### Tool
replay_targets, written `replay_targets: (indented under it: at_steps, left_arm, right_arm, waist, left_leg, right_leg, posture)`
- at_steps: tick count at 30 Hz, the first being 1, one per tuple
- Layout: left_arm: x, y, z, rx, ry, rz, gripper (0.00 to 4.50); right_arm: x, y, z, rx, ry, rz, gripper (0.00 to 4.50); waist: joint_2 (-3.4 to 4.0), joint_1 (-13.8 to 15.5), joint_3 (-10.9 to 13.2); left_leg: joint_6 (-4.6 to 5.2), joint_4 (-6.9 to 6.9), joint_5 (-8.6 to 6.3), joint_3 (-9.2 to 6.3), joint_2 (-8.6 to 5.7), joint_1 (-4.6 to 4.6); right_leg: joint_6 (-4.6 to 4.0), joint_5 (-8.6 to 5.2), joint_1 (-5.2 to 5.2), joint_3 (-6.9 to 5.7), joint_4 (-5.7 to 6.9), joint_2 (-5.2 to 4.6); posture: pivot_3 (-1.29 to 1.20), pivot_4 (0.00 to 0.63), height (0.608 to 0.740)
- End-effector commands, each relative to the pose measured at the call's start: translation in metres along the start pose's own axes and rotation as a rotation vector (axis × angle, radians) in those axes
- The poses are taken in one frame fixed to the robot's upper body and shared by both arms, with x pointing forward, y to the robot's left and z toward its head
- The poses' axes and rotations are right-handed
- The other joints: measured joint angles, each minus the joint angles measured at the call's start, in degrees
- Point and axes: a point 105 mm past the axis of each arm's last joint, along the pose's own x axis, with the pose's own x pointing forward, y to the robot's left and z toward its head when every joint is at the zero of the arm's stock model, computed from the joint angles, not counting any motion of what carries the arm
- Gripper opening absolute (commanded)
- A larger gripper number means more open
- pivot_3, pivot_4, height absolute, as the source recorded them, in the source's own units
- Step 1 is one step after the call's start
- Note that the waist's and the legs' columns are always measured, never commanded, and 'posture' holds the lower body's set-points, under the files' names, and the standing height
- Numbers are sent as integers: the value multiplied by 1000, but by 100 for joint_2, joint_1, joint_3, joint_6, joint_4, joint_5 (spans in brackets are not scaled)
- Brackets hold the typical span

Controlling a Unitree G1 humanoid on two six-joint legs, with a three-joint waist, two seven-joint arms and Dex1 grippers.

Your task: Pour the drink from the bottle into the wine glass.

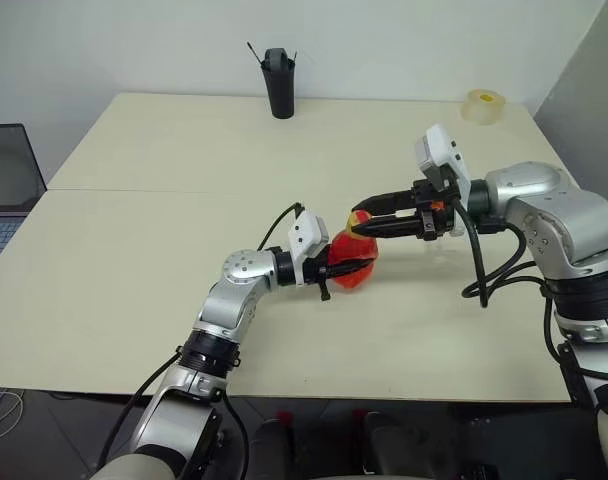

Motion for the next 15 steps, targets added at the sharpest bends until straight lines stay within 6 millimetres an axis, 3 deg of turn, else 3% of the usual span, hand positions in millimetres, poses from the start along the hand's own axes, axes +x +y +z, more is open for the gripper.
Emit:
replay_targets:
  at_steps: [1, 8, 11, 14, 15]
  left_arm:
    - [1, -2, 22, 52, -68, -7, 818]
    - [4, -1, 21, 44, -66, -15, 797]
    - [4, 0, 21, 44, -64, -16, 797]
    - [2, 2, 21, 45, -64, -14, 797]
    - [2, 2, 21, 45, -64, -13, 797]
  right_arm:
    - [-2, 13, 32, -47, -93, 15, 1547]
    - [-16, 21, 51, -70, -166, -108, 4028]
    - [-27, 16, 52, -77, -160, -254, 4041]
    - [-31, 11, 39, -61, -109, -449, 4041]
    - [-29, 19, 41, -27, -152, -449, 4041]
  waist:
    - [1, 42, 0]
    - [2, 92, 1]
    - [2, 92, 1]
    - [2, 92, 1]
    - [2, 90, 1]
  left_leg:
    - [-1, 2, 1, 0, -2, -2]
    - [-2, 4, 1, -9, -10, -11]
    - [-1, 3, 0, -8, -9, -11]
    - [-1, 2, 1, -8, -7, -11]
    - [-1, 2, 1, -8, -7, -11]
  right_leg:
    - [0, 0, 0, -1, 0, -2]
    - [1, 0, -2, -9, -5, -3]
    - [2, 0, -2, -9, -4, -2]
    - [2, 0, -2, -8, -3, -2]
    - [2, 0, -2, -7, -3, -3]
  posture:
    - [0, 150, 740]
    - [0, 150, 740]
    - [0, 150, 740]
    - [0, 150, 740]
    - [0, 150, 740]
